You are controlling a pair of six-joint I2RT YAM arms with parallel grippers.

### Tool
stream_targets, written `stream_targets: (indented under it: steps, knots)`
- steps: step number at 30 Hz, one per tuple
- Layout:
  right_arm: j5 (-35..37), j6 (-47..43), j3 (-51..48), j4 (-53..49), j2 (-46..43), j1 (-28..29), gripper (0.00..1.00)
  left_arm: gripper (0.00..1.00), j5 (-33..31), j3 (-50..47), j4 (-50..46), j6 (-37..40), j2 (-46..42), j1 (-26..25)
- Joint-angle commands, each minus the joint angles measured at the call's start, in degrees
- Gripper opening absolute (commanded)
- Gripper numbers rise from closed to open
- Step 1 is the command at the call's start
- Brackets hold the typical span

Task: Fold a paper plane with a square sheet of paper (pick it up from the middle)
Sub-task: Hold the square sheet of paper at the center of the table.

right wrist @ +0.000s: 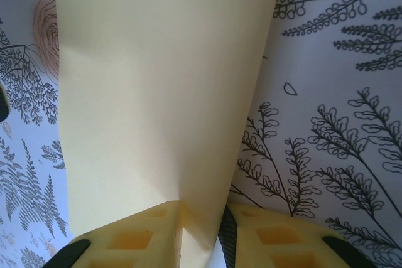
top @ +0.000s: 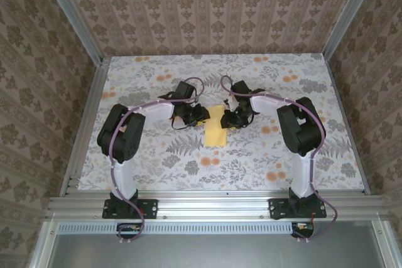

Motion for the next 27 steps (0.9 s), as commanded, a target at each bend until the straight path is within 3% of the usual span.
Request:
stream_targets:
  steps: [1,27]
  knots:
    - [8.1,0.8,-0.7,-2.1,4.0,-0.7,0.27,0.29,0.7,1.7,0.3,-0.6,1.2,-0.6]
    - [10.6,2.7,-0.7,-3.1,5.6,-0.7,0.26,0.28,2.0,2.7,0.3,-0.6,3.8,-2.4]
